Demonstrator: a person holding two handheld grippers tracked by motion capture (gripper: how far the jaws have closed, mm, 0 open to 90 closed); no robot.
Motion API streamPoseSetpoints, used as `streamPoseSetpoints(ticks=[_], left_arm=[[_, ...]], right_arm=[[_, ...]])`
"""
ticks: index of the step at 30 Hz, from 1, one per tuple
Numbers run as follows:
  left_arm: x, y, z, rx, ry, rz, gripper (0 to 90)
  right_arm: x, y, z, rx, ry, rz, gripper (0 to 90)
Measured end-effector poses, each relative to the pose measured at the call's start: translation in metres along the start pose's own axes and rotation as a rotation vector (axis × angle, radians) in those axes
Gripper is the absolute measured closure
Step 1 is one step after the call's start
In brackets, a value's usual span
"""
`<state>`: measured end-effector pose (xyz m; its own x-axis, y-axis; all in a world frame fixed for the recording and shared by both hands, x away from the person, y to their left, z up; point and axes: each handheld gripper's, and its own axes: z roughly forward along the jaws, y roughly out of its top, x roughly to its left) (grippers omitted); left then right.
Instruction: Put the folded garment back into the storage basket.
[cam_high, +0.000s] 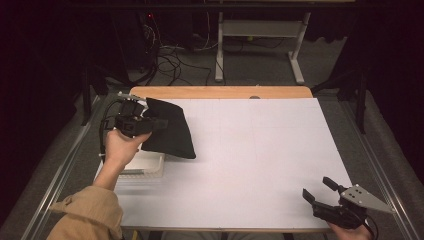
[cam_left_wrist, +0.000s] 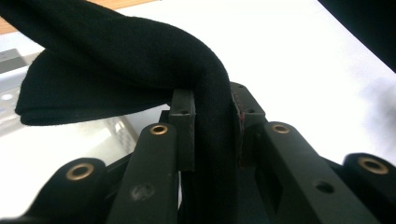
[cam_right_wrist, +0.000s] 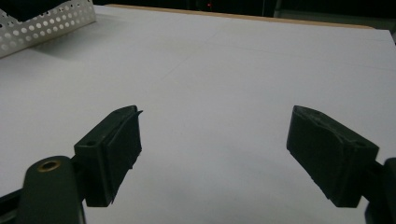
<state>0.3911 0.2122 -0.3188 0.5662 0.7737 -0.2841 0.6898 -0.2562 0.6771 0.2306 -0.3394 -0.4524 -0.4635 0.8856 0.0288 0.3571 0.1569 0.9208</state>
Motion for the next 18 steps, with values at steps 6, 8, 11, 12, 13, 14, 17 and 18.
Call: streamPoseSetpoints(ticks=[6,8,11,12,13,14,17,18], left_arm=[[0.01,-0.003,-0.01,-0.01,0.011,-0.015,71.8],[0.011,-0.003,-0.012,-0.011,0.014,-0.016,71.8],[0.014,-0.005,-0.016,-0.016,0.022,-0.02,71.8],[0.017,-0.006,-0.018,-0.02,0.023,-0.026,71.8],[0.017,-0.006,-0.018,-0.02,0.023,-0.026,71.8],[0.018,-0.006,-0.019,-0.02,0.025,-0.028,71.8],[0.021,-0.008,-0.022,-0.021,0.029,-0.031,71.8],[0.022,-0.008,-0.023,-0.023,0.029,-0.034,71.8]], right_arm=[[0.0,0.0,0.0,0.002,-0.004,-0.001,18.4],[0.0,0.0,0.0,0.003,-0.004,-0.001,18.4],[0.0,0.0,0.0,0.002,-0.004,-0.003,18.4],[0.0,0.0,0.0,0.003,-0.005,-0.002,18.4],[0.0,0.0,0.0,0.002,-0.005,-0.002,18.4],[0.0,0.0,0.0,0.002,-0.005,-0.002,18.4],[0.0,0.0,0.0,0.004,-0.006,-0.003,18.4],[0.0,0.0,0.0,0.005,-0.005,-0.001,18.4]])
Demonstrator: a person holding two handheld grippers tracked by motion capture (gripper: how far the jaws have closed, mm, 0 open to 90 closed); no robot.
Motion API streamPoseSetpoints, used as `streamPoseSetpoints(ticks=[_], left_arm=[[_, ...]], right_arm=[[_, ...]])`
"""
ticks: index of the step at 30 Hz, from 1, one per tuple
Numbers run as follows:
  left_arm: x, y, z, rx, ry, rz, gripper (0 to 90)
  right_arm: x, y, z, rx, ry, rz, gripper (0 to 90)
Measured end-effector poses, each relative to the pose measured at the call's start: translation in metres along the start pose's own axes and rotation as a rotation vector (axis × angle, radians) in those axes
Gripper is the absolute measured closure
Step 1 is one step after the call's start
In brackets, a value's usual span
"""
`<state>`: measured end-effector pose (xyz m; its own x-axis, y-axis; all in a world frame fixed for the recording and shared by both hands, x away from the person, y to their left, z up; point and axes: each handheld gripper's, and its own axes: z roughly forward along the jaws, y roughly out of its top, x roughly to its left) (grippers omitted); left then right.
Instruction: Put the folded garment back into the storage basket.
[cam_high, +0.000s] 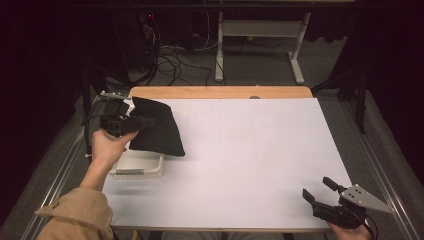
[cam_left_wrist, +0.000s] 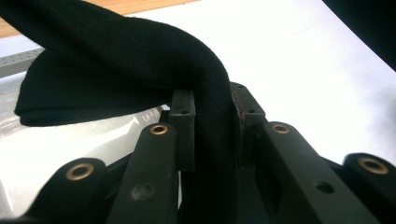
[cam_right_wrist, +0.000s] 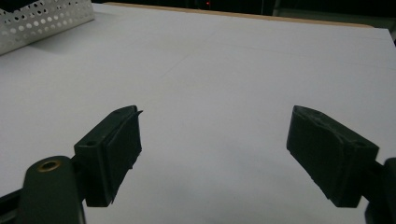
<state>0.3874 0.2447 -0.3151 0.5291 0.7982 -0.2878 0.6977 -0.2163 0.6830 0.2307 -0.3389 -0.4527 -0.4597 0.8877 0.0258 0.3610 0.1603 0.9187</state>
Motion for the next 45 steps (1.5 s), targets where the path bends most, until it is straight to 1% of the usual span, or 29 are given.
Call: streamPoseSetpoints(ticks=[14,17,24,31,36,45], left_arm=[[0.011,-0.004,-0.011,-0.021,0.007,-0.019,71.8],[0.013,-0.005,-0.013,-0.021,0.01,-0.019,71.8],[0.021,-0.009,-0.018,-0.018,0.026,-0.035,71.7],[0.029,-0.012,-0.018,-0.014,0.034,-0.044,71.7],[0.035,-0.014,-0.017,-0.001,0.058,-0.041,71.6],[0.043,-0.019,-0.013,0.045,0.141,-0.015,71.4]], right_arm=[[0.0,0.0,0.001,0.005,-0.004,0.001,18.4],[0.0,0.0,0.001,0.006,-0.004,0.0,18.4],[0.0,0.0,0.001,0.009,-0.003,0.0,18.4],[0.0,0.0,0.001,0.01,-0.004,0.0,18.4],[0.0,0.0,0.001,0.01,-0.007,0.0,18.4],[-0.001,0.0,0.001,0.012,-0.009,0.001,18.3]])
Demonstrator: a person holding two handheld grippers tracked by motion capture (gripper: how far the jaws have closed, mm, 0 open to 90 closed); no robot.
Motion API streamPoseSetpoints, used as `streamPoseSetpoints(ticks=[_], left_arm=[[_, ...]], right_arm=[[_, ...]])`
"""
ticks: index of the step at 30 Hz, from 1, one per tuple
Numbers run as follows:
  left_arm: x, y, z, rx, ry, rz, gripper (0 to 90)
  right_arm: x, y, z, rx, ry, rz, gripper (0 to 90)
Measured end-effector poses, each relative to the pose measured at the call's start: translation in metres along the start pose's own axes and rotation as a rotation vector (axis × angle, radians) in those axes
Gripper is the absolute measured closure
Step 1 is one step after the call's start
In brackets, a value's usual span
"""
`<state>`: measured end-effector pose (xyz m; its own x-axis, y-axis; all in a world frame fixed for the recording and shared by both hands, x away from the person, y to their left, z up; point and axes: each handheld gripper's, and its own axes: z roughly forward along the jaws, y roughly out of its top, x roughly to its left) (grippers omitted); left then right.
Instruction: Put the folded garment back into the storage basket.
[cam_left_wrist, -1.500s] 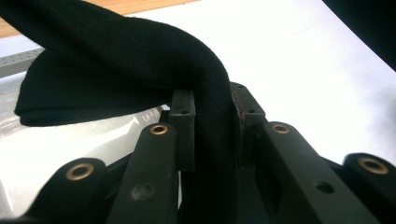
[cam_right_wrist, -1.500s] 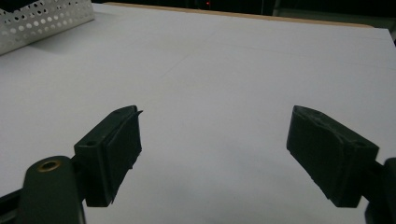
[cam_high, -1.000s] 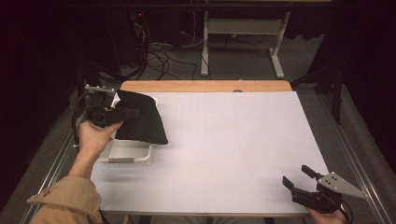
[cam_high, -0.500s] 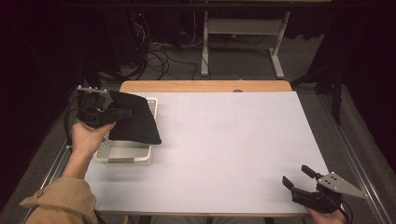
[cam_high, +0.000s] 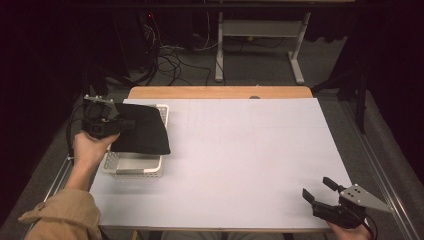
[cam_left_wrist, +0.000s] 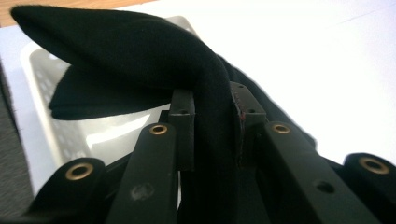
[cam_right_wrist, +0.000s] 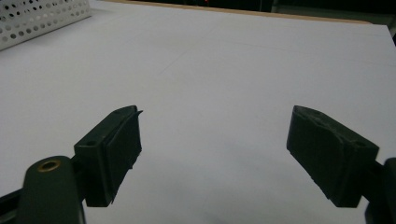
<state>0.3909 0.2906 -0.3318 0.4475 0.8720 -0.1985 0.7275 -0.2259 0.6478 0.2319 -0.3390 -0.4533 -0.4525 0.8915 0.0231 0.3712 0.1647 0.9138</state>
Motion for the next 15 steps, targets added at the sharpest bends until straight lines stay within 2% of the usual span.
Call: streamPoseSetpoints(ticks=[6,11,15], left_arm=[[0.006,-0.005,0.01,0.043,0.083,0.019,71.2],[0.014,-0.011,0.016,0.047,0.089,0.004,71.3],[0.014,-0.014,0.02,0.052,0.103,0.009,71.3]], right_arm=[[0.0,0.0,0.0,0.001,-0.002,-0.001,18.4],[0.0,0.0,0.0,0.001,-0.002,-0.001,18.4],[0.0,0.0,0.0,0.003,-0.002,-0.001,18.4]])
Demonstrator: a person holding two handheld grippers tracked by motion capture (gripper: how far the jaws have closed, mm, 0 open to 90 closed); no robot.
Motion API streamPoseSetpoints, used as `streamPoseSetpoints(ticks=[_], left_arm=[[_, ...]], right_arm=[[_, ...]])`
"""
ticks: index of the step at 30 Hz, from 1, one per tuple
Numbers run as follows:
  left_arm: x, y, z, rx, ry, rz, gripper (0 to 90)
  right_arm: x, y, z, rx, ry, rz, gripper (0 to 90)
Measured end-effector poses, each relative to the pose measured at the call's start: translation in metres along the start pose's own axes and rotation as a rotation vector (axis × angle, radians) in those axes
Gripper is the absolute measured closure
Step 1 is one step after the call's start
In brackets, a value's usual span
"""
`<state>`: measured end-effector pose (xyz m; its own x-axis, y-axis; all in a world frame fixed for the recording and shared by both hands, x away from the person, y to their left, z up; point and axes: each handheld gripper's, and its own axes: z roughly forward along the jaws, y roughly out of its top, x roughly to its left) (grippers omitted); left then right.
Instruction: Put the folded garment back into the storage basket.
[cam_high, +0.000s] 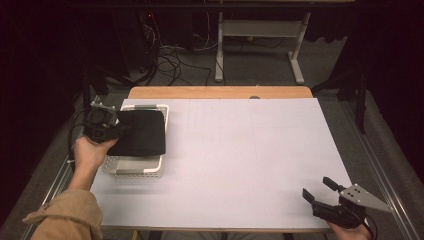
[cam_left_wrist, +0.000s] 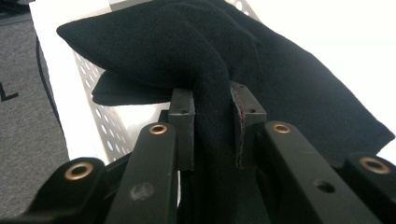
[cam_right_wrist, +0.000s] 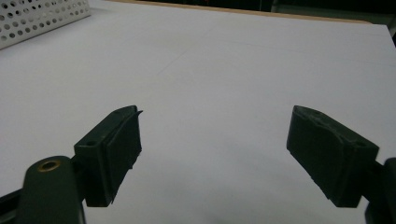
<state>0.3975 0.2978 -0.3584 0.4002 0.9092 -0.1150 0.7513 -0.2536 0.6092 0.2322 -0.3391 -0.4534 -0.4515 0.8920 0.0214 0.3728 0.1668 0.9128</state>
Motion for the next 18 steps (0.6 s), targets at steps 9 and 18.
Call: streamPoseSetpoints(ticks=[9,18], left_arm=[[-0.001,-0.005,0.01,0.003,0.021,0.006,71.2],[-0.004,-0.008,0.019,0.005,0.053,0.026,71.3]], right_arm=[[0.0,0.0,0.0,0.001,-0.002,0.0,18.3],[0.0,0.0,0.0,0.0,0.0,-0.001,18.4]])
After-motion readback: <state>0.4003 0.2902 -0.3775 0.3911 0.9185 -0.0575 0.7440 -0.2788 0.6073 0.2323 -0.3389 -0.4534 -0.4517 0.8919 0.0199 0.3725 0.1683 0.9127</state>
